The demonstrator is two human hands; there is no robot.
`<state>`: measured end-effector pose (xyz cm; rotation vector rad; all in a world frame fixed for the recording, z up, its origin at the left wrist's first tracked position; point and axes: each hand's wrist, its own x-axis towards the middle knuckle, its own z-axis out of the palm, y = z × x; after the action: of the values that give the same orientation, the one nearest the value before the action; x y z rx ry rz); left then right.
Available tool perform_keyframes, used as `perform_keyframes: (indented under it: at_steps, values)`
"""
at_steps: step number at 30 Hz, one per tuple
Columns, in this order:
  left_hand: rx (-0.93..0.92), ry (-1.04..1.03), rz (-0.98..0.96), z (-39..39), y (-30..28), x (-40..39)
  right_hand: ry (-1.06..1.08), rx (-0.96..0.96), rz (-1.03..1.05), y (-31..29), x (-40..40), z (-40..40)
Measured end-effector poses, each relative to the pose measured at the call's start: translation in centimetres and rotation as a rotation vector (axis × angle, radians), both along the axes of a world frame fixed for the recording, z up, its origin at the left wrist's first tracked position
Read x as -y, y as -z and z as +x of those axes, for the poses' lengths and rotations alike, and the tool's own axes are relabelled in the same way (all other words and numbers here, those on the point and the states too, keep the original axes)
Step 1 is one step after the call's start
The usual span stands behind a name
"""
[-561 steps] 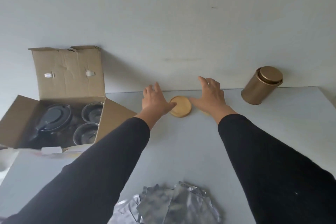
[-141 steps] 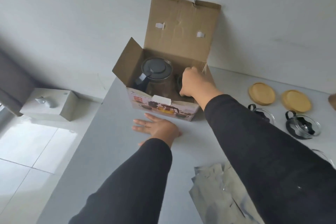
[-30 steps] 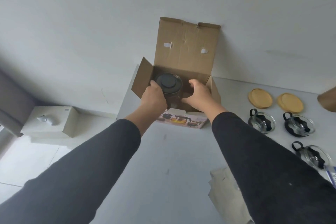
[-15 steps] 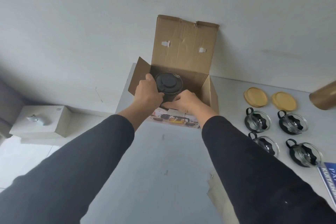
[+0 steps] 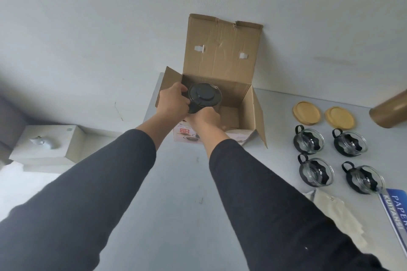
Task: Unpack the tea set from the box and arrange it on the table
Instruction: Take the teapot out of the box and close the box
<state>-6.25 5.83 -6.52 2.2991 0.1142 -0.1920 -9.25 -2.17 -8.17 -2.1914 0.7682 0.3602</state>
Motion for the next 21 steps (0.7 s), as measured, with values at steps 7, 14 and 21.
perform_keyframes:
  at_steps: [7, 14, 21]
  values:
    - [0.206, -0.024, 0.203, -1.0, 0.9, -1.4, 0.039, -0.014, -0.006, 0.1, -0.4, -0.5]
    - [0.066, -0.185, 0.008, -1.1, 1.4, -1.1, 0.018, 0.013, 0.033, 0.3, -0.2, -0.6]
    - [-0.055, -0.351, -0.201, -1.2, 1.5, -1.0, 0.117, 0.14, 0.159, -0.3, 1.0, -1.2]
